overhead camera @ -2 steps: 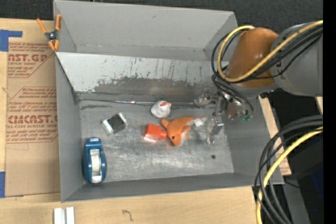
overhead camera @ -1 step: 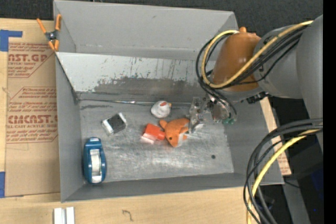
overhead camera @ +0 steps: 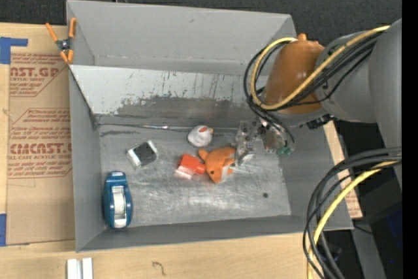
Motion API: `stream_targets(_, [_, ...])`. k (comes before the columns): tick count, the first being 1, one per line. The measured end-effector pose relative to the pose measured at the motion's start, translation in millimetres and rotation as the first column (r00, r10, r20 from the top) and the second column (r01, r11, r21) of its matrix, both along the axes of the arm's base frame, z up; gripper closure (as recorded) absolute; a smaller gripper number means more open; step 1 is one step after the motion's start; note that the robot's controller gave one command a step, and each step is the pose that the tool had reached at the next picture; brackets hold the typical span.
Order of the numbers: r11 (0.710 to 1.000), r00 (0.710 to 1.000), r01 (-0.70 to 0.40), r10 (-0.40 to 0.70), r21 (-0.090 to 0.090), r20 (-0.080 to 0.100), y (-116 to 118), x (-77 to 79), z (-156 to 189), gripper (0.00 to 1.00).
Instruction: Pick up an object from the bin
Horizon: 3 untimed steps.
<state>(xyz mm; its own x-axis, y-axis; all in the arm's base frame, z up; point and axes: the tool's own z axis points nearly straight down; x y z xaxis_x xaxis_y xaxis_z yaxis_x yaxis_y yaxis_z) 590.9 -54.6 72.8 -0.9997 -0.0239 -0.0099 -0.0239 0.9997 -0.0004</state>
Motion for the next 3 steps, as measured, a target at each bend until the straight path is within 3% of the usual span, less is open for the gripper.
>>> stream_targets(1, [1.0, 1.0, -0.006, 0.006, 0.001, -0.015, 7, -5.4, 49, 1.0])
stream_targets(2, [1.0, 1.0, -0.015, 0.015, -0.001, -0.001, 8, 0.8, 79, 1.0])
stream_targets(3, [0.999, 0.999, -0.036, 0.036, 0.0, -0.013, 6, -4.3, 134, 1.0])
